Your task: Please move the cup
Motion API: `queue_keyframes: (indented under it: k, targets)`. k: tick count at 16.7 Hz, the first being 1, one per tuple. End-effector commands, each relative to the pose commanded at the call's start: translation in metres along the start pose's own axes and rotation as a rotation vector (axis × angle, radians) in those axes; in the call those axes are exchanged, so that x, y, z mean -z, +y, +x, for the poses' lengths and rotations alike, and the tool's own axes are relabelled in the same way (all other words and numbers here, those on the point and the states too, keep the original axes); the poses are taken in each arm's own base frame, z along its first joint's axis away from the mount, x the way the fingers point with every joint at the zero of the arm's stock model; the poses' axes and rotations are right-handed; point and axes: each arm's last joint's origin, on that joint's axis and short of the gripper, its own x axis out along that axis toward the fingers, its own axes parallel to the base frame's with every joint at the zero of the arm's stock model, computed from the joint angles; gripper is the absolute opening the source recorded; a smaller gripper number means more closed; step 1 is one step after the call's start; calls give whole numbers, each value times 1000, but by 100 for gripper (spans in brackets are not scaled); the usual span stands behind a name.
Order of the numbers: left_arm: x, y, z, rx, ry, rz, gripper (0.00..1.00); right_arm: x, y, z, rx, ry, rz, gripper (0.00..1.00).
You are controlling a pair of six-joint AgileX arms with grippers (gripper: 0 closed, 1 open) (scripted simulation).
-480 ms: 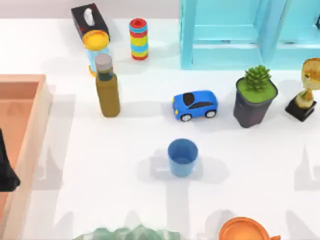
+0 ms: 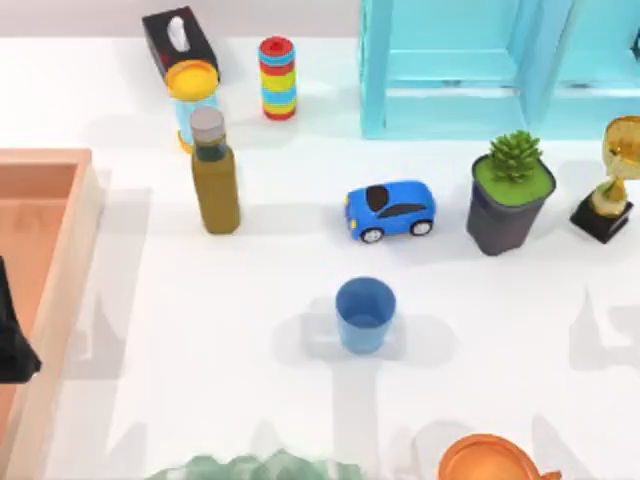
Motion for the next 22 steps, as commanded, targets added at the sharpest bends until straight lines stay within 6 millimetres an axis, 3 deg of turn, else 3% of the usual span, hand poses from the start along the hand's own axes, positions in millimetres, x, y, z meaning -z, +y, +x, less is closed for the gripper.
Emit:
queue_keyframes:
  k: [3,5,8,10,13,16,19,22]
  targets:
    - [0,0,0,0,0,0,100,-41,16,10,-57,196,64,100]
    - [0,0,0,0,0,0,100,-71,31,28,-86,355,101,100]
    - [0,0,0,0,0,0,100,-106,65,70,-99,618,133,100]
    - [0,0,0,0,0,0,100,-116,94,105,-85,795,136,100]
    - [0,0,0,0,0,0,100,-112,145,154,-34,1031,115,100]
    - [0,0,0,0,0,0,100,-92,192,190,32,1209,75,100]
    - [0,0,0,0,0,0,100,-70,226,208,93,1323,34,100]
    - [0,0,0,0,0,0,100,-56,243,215,129,1378,9,100]
